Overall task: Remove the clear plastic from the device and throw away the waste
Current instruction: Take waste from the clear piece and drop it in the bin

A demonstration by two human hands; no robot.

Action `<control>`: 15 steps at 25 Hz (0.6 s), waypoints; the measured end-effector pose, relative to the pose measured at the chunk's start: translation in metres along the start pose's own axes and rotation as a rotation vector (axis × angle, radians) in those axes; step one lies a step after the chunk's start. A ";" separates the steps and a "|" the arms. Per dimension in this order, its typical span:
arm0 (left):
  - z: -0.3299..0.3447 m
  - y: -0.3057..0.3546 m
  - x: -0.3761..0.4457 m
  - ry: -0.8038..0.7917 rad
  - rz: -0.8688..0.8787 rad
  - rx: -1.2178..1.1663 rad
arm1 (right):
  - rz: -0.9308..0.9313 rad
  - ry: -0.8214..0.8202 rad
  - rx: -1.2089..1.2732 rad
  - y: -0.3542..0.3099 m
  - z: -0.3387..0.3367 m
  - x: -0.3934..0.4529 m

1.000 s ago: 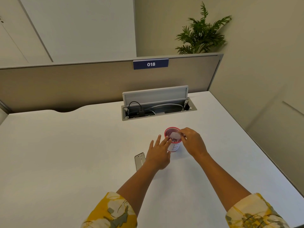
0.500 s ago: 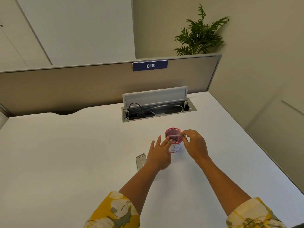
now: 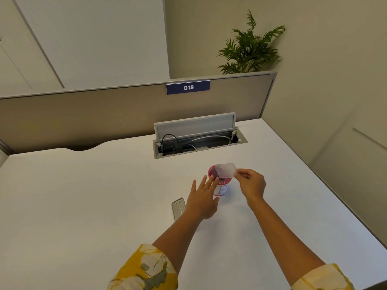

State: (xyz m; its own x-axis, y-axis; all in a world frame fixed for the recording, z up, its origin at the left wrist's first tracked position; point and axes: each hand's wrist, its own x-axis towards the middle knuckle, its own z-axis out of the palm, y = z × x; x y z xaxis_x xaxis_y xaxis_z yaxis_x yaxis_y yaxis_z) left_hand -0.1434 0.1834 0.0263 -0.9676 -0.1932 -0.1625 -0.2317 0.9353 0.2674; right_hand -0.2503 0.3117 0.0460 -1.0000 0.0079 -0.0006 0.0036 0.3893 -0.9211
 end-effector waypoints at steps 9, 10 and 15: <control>-0.021 0.005 -0.006 0.384 -0.328 -0.919 | 0.617 -0.294 0.735 -0.023 0.018 -0.033; -0.026 0.003 -0.007 0.408 -0.371 -1.049 | 0.640 -0.337 0.771 -0.026 0.023 -0.039; -0.037 -0.026 -0.015 0.475 -0.637 -1.529 | 0.531 -0.545 0.608 -0.029 0.064 -0.078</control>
State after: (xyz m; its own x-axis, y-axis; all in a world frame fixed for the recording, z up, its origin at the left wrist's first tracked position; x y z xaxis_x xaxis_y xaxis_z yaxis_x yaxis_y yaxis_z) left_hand -0.1261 0.1507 0.0570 -0.5699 -0.7202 -0.3956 -0.1656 -0.3709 0.9138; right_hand -0.1728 0.2409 0.0483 -0.7359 -0.4413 -0.5135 0.6039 -0.0848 -0.7925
